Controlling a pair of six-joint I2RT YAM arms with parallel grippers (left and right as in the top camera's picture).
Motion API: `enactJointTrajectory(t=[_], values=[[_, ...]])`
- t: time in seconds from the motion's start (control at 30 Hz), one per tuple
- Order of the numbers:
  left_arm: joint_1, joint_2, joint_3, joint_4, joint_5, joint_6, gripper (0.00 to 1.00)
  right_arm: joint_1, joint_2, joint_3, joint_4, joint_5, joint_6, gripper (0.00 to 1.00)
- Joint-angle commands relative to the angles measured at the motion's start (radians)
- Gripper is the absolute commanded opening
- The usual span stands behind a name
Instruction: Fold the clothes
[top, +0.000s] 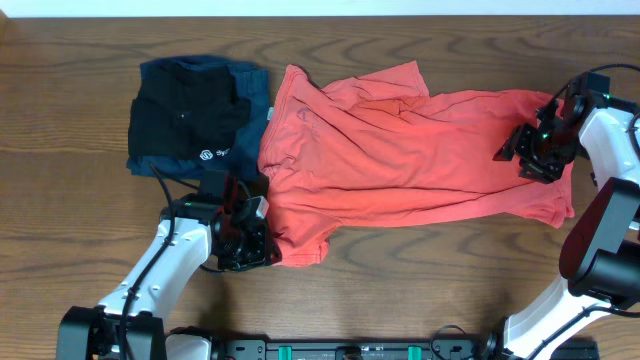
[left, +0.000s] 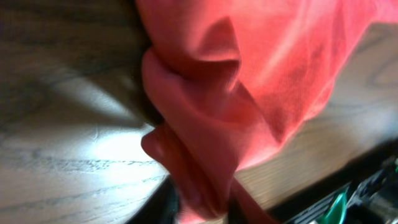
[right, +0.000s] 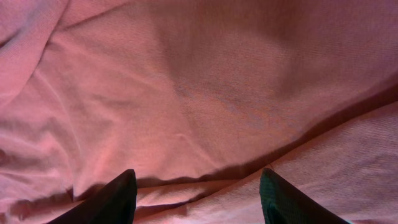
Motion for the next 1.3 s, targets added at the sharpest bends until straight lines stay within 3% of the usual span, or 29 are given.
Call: enactJointTrajectory(t=[0.0, 0.23, 0.4, 0.5, 0.53, 0.6, 0.7, 0.77, 0.97, 1.03, 1.1, 1.27], values=[[-0.002, 0.002, 0.001, 0.0, 0.045, 0.028, 0.06, -0.004, -0.018, 0.013, -0.001, 0.003, 0.014, 0.62], [0.0, -0.04, 0.166, -0.088, 0.234, 0.027, 0.06, -0.004, -0.018, 0.013, -0.001, 0.003, 0.014, 0.62], [0.013, -0.1, 0.342, -0.306, -0.004, -0.004, 0.06, -0.004, -0.018, 0.013, -0.001, 0.003, 0.014, 0.63], [0.012, -0.135, 0.363, -0.354, -0.087, -0.01, 0.06, -0.004, -0.018, 0.013, 0.0, 0.003, 0.014, 0.63], [0.011, -0.14, 0.358, -0.362, -0.102, -0.01, 0.09, -0.004, -0.018, 0.013, 0.0, 0.003, 0.014, 0.63], [0.011, -0.143, 0.342, -0.383, -0.159, -0.011, 0.29, -0.004, -0.018, 0.013, 0.0, 0.003, 0.014, 0.63], [0.011, -0.131, 0.306, -0.425, -0.36, -0.127, 0.32, -0.004, -0.018, 0.013, 0.0, 0.003, 0.014, 0.63], [0.011, -0.123, 0.282, -0.434, -0.438, -0.19, 0.41, -0.004, -0.018, 0.013, 0.0, 0.003, 0.014, 0.63], [0.011, -0.121, 0.241, -0.423, -0.37, -0.2, 0.55, -0.004, -0.018, 0.013, 0.0, 0.003, 0.014, 0.64], [0.011, -0.121, 0.24, -0.419, -0.364, -0.2, 0.67, -0.004, -0.018, 0.013, 0.003, 0.003, 0.014, 0.64], [0.011, -0.121, 0.236, -0.4, -0.351, -0.2, 0.72, -0.004, -0.018, 0.013, 0.003, 0.003, 0.014, 0.64], [0.011, -0.12, 0.142, -0.233, -0.264, -0.116, 0.74, -0.004, -0.018, 0.013, 0.003, 0.003, 0.014, 0.65]])
